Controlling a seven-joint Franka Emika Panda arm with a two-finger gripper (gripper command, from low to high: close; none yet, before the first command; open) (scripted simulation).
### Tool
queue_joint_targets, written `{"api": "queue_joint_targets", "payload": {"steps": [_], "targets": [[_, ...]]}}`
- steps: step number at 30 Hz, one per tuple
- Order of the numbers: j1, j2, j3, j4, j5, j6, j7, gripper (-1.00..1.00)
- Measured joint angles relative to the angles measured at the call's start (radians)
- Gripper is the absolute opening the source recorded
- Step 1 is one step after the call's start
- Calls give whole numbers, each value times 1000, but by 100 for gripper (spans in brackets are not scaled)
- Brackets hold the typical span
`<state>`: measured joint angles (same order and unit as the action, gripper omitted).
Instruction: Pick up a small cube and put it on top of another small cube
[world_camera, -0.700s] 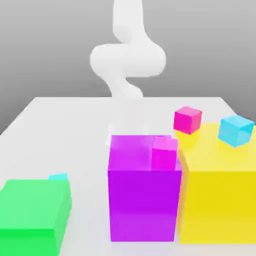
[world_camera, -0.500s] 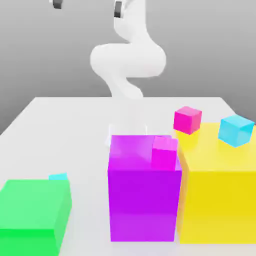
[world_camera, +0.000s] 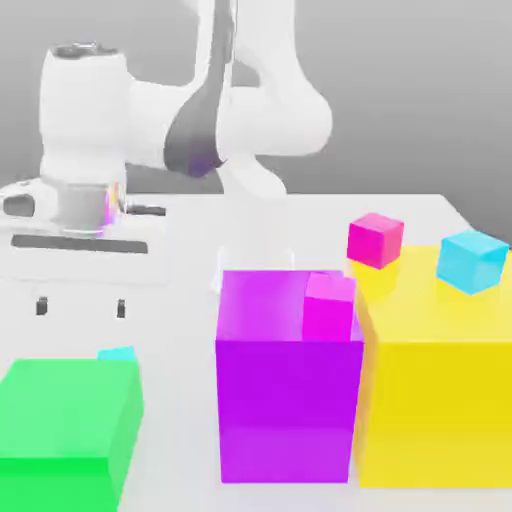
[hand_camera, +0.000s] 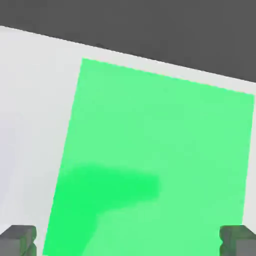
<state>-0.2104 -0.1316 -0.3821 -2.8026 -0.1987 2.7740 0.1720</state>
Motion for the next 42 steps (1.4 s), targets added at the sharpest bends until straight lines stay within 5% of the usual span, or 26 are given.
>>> {"api": "queue_joint_targets", "payload": {"steps": [5,10,11,19,23,29,42], "targets": [[-4,156,-21,-63,247,121,-281,0],[-173,334,212,-30,510,256,-478,0],[-218,368,261,-24,531,284,-497,-100],[-212,353,252,-27,512,271,-481,-100],[-151,222,144,-55,324,172,-341,-100],[-212,62,141,-52,125,52,-121,-100],[-108,-79,351,163,165,-305,422,-100]]}}
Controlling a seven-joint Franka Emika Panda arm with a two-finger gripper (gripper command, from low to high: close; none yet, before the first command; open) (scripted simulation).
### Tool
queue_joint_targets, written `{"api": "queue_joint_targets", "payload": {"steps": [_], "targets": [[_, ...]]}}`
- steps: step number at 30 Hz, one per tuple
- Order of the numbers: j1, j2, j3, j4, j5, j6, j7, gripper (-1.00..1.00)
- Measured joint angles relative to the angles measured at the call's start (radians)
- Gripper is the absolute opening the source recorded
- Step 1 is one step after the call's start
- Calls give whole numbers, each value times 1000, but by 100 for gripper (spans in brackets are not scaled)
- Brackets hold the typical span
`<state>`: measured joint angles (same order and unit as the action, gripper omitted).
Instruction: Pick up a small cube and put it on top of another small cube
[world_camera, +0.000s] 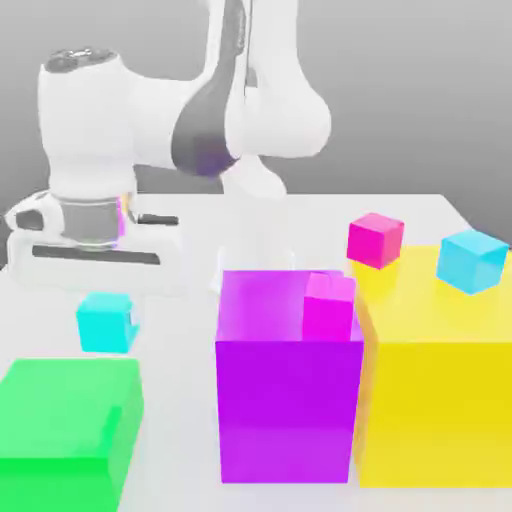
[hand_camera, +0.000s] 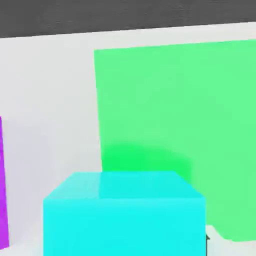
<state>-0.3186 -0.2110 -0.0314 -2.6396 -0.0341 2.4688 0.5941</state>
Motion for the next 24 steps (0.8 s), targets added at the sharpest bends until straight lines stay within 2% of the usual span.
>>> {"api": "queue_joint_targets", "payload": {"steps": [16,20,21,24], "targets": [[170,-154,305,268,146,-451,625,-100],[174,-115,335,199,153,-342,664,-100],[174,-105,339,181,153,-315,667,100],[174,-105,339,181,153,-315,667,100]]}}
